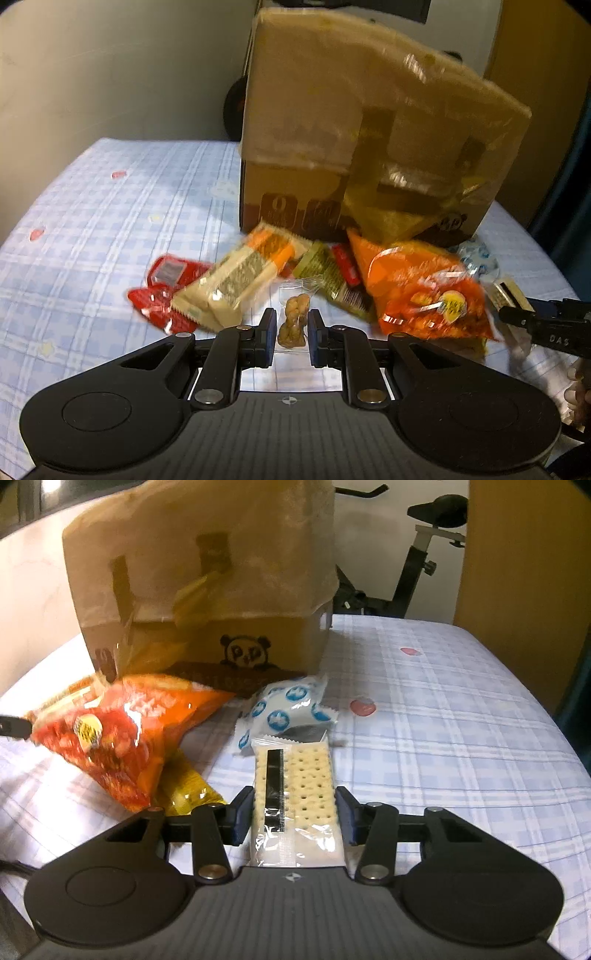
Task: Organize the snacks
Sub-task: 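Grasp the cracker packet with right tool while left tool grasps small nut packet, then carry both packets over the box and open both tools to drop them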
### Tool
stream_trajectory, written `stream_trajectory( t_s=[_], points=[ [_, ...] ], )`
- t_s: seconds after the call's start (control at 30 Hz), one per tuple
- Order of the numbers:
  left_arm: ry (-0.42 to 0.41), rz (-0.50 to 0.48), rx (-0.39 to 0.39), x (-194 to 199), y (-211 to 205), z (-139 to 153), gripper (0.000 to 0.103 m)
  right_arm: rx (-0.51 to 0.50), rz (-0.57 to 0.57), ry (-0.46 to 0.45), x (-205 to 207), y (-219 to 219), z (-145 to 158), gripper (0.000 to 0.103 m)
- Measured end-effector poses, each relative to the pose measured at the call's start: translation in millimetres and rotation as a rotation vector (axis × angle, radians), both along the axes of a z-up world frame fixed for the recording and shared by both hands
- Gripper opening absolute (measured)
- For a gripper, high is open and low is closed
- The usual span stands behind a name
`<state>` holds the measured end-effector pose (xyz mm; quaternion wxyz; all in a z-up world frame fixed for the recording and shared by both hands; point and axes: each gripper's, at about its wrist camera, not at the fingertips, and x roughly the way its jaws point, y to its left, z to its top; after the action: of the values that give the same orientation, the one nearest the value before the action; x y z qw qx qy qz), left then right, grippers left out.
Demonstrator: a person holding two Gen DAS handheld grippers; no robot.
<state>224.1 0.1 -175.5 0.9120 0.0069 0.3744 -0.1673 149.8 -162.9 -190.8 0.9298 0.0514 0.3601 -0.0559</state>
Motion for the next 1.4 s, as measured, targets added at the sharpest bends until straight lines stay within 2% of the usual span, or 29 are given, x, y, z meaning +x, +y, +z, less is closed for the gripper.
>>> stream_trajectory(
  t_s=[0.17,0.4,0.53,0.67,0.77,0.87,0.97,1.07,1.13,1.2,1.27,1.4],
  points=[
    [-0.101,-0.007,-0.036,0,4,36,0.019,-0.001,-0.028,-0.109,-6,-11,43,0.049],
    [-0.298,-0.028,-0.109,9,3,108,0.019,0.001,-0.039,-0.376,3,-22,133,0.049],
    [-0.385,-0.057,-0.131,31,-13,146,0.019,0.025,0.032,-0.474,33,-21,178,0.049],
    [-0.454,-0.084,-0.152,62,-44,170,0.019,0.020,0.105,-0.477,88,-10,199,0.049],
    [-0.417,-0.090,-0.156,95,-70,173,0.019,0.055,0.100,-0.412,137,-2,195,0.049],
    [-0.368,-0.118,-0.089,121,-94,164,0.019,0.035,0.100,-0.354,172,14,184,0.049],
    [-0.328,-0.110,-0.020,141,-109,147,0.019,0.013,0.118,-0.308,185,26,169,0.049],
    [-0.273,-0.139,-0.030,155,-106,137,0.020,-0.002,0.116,-0.276,187,30,157,0.049],
    [-0.250,-0.155,-0.020,159,-105,132,0.026,0.017,0.100,-0.255,187,27,151,0.051],
    [-0.264,-0.147,0.007,159,-102,128,0.054,0.014,0.088,-0.252,182,24,150,0.061],
    [-0.275,-0.131,0.002,157,-94,128,0.056,0.005,0.071,-0.265,175,23,151,0.070],
    [-0.235,-0.131,-0.049,144,-68,133,0.056,0.043,0.040,-0.319,149,20,161,0.073]
  ],
)
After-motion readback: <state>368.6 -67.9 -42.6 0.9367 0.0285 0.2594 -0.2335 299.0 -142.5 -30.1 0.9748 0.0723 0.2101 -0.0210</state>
